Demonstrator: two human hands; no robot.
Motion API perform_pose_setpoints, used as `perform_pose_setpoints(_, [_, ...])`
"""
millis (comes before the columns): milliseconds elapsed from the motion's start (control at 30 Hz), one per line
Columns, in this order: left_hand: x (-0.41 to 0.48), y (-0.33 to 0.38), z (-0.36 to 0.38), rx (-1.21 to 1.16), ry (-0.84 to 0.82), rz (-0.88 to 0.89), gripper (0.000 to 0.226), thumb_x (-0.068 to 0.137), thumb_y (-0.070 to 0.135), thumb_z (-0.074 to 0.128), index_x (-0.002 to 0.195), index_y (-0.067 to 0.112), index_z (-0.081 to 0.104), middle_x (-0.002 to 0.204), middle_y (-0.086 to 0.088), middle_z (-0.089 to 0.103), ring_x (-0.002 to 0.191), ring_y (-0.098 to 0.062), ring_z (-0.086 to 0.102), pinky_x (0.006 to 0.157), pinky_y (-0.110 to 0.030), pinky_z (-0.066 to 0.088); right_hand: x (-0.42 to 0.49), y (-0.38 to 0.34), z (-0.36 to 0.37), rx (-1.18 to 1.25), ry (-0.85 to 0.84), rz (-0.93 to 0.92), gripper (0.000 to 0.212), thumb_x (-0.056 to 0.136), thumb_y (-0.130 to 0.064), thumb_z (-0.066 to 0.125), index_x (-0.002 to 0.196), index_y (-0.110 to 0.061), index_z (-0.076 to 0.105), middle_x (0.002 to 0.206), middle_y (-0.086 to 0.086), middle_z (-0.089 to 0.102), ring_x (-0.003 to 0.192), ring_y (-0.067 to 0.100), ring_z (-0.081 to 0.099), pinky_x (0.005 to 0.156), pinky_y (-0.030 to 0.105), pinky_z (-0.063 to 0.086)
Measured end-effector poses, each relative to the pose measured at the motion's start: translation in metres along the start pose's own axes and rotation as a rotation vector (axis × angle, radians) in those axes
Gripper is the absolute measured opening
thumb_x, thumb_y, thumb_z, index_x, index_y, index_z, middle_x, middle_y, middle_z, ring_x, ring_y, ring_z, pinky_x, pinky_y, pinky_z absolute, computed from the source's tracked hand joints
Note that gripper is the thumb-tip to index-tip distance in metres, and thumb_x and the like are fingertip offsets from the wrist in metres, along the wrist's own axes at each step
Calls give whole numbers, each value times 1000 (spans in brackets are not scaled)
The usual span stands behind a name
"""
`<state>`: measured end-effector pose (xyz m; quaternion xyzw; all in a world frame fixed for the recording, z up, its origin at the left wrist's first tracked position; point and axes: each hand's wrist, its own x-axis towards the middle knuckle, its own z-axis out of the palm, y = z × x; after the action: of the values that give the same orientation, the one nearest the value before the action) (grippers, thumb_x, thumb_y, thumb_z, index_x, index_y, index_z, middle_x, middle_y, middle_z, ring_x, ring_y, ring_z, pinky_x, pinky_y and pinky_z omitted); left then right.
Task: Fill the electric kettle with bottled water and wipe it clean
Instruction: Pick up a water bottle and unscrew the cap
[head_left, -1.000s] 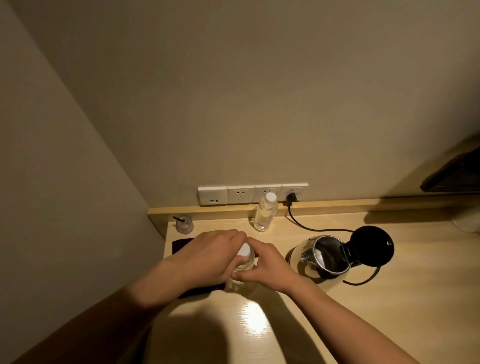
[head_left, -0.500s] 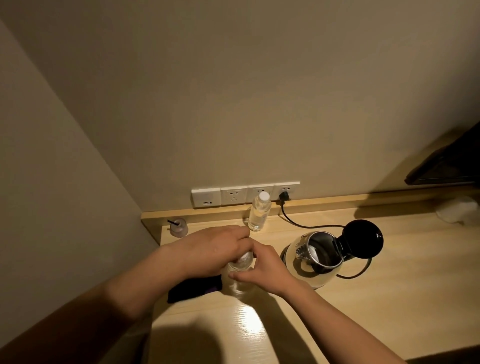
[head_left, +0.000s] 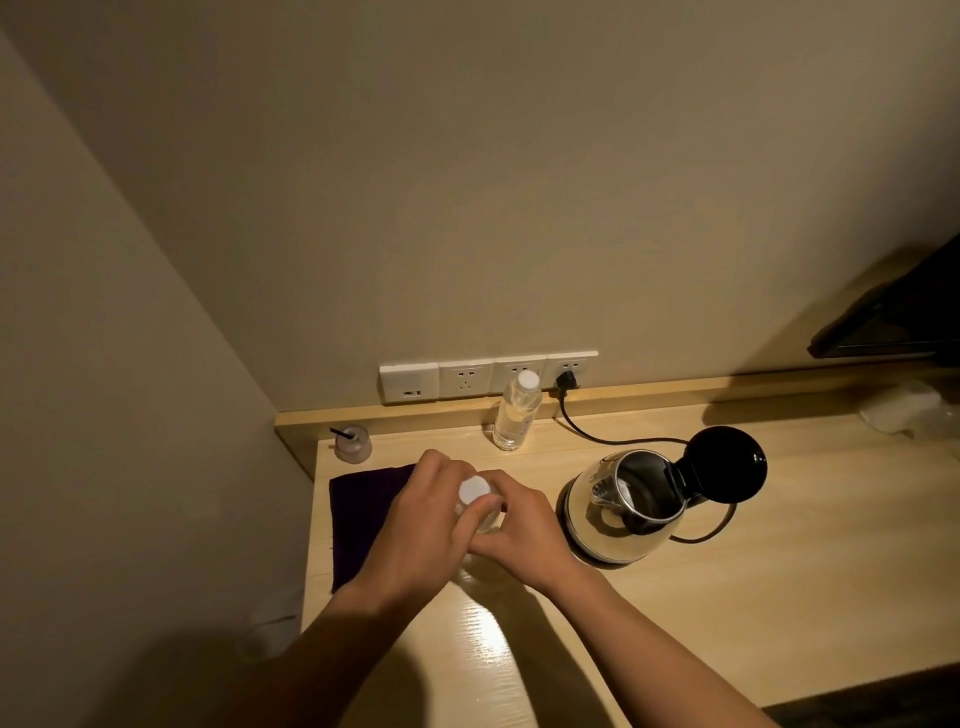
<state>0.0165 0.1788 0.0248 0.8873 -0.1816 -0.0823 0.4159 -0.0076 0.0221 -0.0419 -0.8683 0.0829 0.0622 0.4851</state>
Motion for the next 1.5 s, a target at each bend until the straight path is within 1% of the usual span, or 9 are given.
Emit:
perform_pose_setpoints(133, [0,-9,2,-285,189,-220,10,94,33,75,99,25,70,99,8,66,89,-9,66,76,-26,58,0,-1,5,-1,32,6,58,65,-54,87,115,-37,62,98,-17,75,90,2,70,79,33,58])
perform_pose_setpoints(267, [0,-35,-3,-809,187,-366,8,91,18,79,99,17,75,74,0,75,64,-8,69,63,-20,58,2,2,8,6,61,10,59,63,-52,88,114,-36,63,100,-18,74,92,2,69,82,31,57])
perform_pose_setpoints(400, [0,-72,5,-959,182,-444,17,87,1,81,99,9,74,85,-10,80,77,-24,78,73,-28,65,2,8,8,4,76,21,57,65,-49,89,114,-35,64,100,-18,73,93,1,69,82,29,57])
perform_pose_setpoints(567, [13,-119,24,-774,164,-459,32,79,3,89,99,15,68,96,-1,81,90,-14,79,70,-18,61,2,16,5,-26,82,26,58,66,-52,88,117,-34,64,102,-18,73,96,1,68,83,26,57])
perform_pose_setpoints(867, [29,-184,63,-272,173,-470,24,85,10,86,105,11,73,87,12,69,84,-2,66,59,-3,47,1,27,2,-16,85,51,60,65,-51,91,116,-35,64,100,-19,73,95,-2,69,77,13,53])
perform_pose_setpoints(1067, [24,-212,80,99,202,-234,33,78,22,93,104,5,79,89,0,62,83,-16,57,69,-29,50,2,27,3,-11,82,51,60,65,-50,92,117,-36,64,102,-19,73,98,-2,68,78,10,51])
perform_pose_setpoints(1167, [20,-225,87,247,217,-187,45,73,27,96,111,6,81,89,-4,58,85,-23,55,69,-30,45,3,25,4,-18,77,48,60,66,-50,91,118,-36,64,103,-20,73,99,-2,68,78,10,51])
perform_pose_setpoints(1333, [18,-227,86,271,158,-248,64,77,33,92,130,4,72,102,-9,60,95,-27,58,78,-34,52,4,20,3,-22,72,51,59,66,-48,92,116,-35,65,102,-20,73,97,-1,68,79,10,51])
perform_pose_setpoints(1500, [9,-195,69,218,103,-189,109,65,53,94,152,5,51,128,-14,58,115,-31,55,96,-43,49,1,10,-1,-8,96,47,58,66,-42,94,116,-32,66,101,-18,74,97,0,69,81,11,51])
